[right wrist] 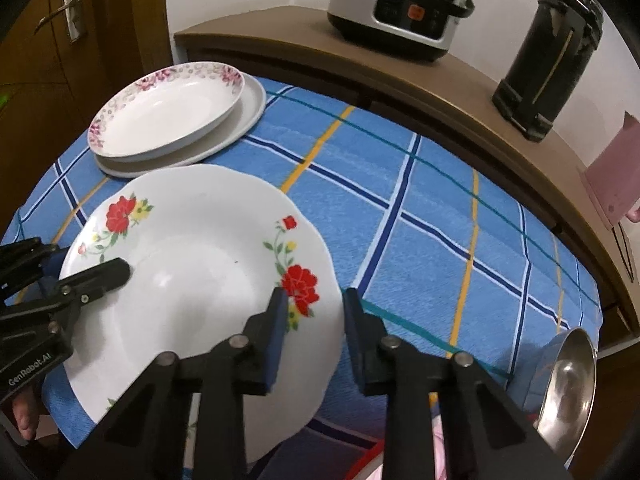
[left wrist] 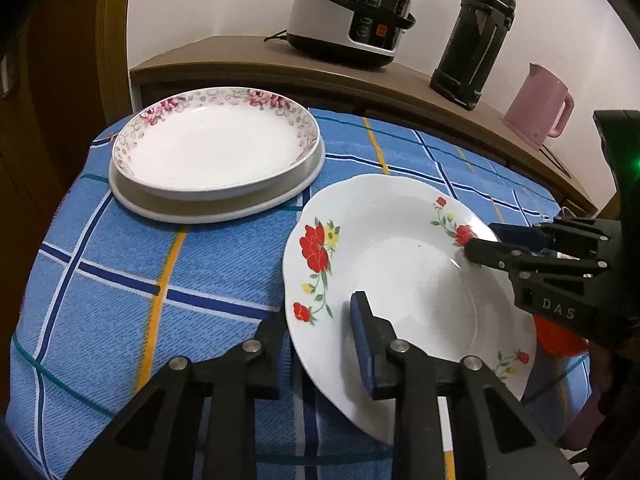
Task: Organize plates and bowls
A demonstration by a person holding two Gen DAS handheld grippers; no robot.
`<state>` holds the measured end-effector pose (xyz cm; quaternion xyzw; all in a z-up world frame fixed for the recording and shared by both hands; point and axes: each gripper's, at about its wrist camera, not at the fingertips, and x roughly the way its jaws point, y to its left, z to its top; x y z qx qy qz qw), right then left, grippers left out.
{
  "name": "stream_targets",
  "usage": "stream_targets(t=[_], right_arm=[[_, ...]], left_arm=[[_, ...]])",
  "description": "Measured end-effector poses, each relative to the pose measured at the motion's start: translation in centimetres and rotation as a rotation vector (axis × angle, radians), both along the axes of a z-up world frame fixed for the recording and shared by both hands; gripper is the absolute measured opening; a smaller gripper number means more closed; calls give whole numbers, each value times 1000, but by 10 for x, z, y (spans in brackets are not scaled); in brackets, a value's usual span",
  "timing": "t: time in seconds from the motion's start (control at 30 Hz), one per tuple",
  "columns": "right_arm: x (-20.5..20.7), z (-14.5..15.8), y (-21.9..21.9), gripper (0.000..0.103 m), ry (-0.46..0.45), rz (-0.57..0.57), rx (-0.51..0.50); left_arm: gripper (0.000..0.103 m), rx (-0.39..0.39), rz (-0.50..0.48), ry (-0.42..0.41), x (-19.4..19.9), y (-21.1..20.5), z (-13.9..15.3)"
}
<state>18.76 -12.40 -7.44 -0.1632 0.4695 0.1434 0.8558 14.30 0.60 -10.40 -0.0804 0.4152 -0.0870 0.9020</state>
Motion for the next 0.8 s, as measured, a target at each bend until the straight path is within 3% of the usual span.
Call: stream_targets(t=[0.33, 0.67, 0.8], right_arm=[[-20, 1, 4, 27, -42, -9, -41], [-35, 5, -10, 17, -63, -36, 177], [-35, 4, -7, 16, -78, -47, 180]], left_arm=[[28, 11, -3, -15, -1, 2, 1], [30, -3, 51, -30, -2, 20, 3], [30, -6, 63, -37, -2, 21, 4]])
